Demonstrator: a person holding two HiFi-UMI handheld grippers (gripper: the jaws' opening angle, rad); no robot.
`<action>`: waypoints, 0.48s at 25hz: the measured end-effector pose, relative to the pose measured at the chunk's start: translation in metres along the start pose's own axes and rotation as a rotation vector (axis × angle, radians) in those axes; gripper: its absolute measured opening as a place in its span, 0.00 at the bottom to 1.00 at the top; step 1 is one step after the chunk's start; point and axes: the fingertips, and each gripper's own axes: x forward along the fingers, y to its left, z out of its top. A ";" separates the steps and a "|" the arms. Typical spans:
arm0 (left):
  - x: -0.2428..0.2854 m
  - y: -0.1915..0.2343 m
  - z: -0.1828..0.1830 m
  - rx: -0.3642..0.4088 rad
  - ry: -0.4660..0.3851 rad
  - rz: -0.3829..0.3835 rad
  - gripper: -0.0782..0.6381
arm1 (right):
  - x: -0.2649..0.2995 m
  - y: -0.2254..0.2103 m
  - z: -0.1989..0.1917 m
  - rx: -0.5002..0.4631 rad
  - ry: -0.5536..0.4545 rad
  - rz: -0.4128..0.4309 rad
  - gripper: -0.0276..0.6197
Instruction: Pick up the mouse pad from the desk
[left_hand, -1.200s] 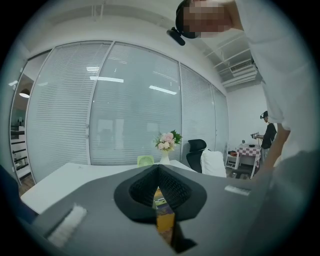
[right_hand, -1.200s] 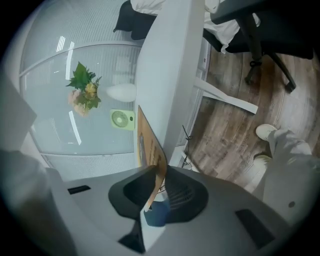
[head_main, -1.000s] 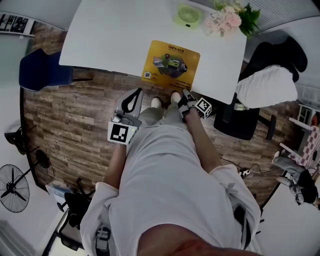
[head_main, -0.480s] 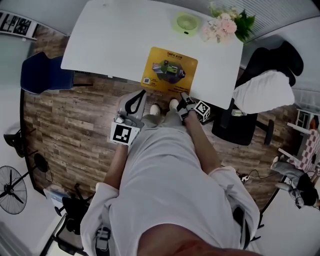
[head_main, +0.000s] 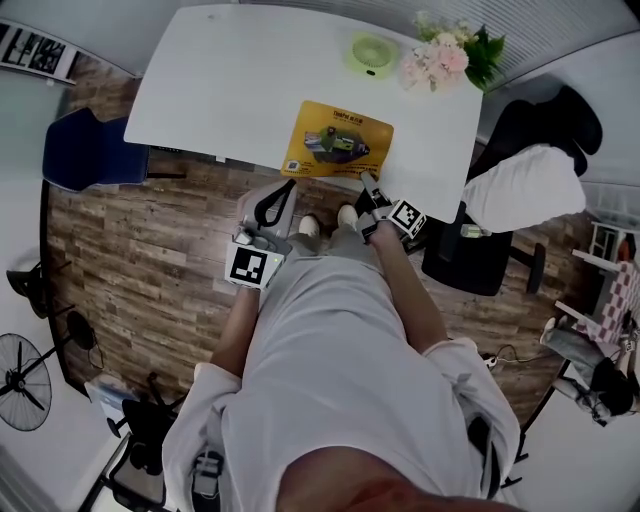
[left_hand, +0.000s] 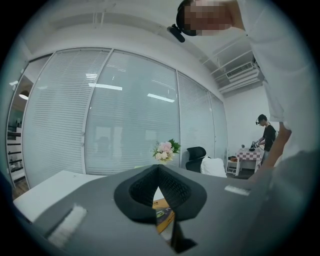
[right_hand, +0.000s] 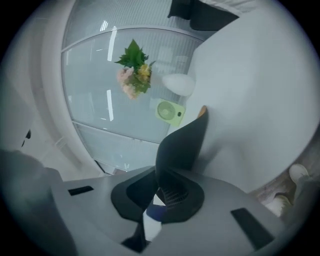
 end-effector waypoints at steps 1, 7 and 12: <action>0.001 0.000 0.002 -0.001 -0.004 0.000 0.09 | 0.004 0.014 0.003 -0.033 0.003 0.025 0.06; 0.011 0.006 0.016 0.009 -0.039 0.009 0.09 | 0.026 0.095 0.023 -0.232 0.017 0.158 0.06; 0.017 0.015 0.023 0.011 -0.052 0.029 0.09 | 0.028 0.159 0.040 -0.435 0.025 0.207 0.06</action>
